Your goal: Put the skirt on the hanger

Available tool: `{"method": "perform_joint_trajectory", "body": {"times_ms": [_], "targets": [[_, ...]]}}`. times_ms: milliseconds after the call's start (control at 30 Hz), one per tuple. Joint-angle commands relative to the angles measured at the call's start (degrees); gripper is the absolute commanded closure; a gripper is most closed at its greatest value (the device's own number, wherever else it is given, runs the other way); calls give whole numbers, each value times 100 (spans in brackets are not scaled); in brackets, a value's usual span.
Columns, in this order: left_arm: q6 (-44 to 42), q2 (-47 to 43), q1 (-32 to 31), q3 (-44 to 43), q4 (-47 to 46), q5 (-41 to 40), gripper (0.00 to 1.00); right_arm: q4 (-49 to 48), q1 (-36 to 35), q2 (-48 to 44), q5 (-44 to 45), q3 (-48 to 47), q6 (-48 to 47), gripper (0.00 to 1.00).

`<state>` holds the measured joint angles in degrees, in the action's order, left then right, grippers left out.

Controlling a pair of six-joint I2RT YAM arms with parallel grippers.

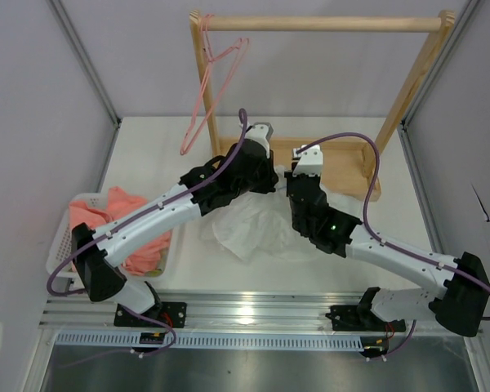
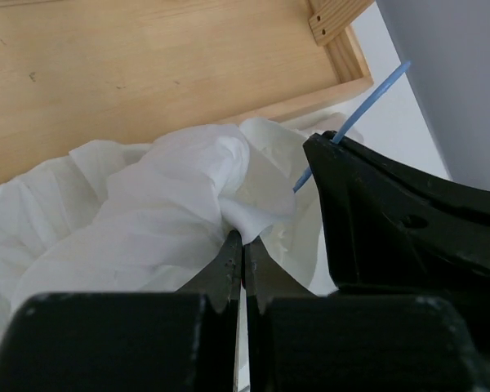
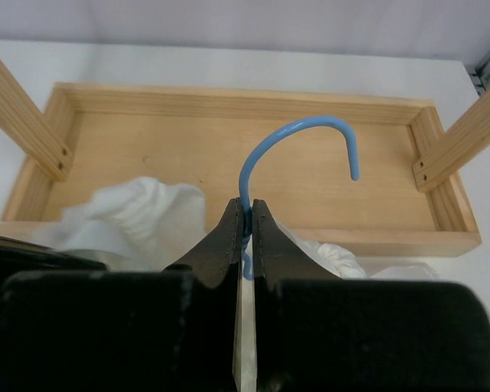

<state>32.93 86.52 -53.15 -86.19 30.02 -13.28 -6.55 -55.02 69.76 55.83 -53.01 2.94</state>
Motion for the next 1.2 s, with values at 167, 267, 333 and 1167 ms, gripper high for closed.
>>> {"method": "perform_joint_trajectory", "body": {"times_ms": [167, 267, 333, 1167], "targets": [[-137, -38, -38, -12, -383, 124, 100, 189, -210, -68, -196, -1193, -267, 100], [-339, -240, -38, -29, -330, 185, 84, 329, -210, -6, -309, -1509, -443, 100], [-558, -468, -38, -117, -330, 247, 70, 478, -149, 20, -485, -1738, -487, 100], [-3196, -1076, -29, 612, -2167, 1354, 51, 2280, 721, -67, -2762, -3329, 154, 100]]}}
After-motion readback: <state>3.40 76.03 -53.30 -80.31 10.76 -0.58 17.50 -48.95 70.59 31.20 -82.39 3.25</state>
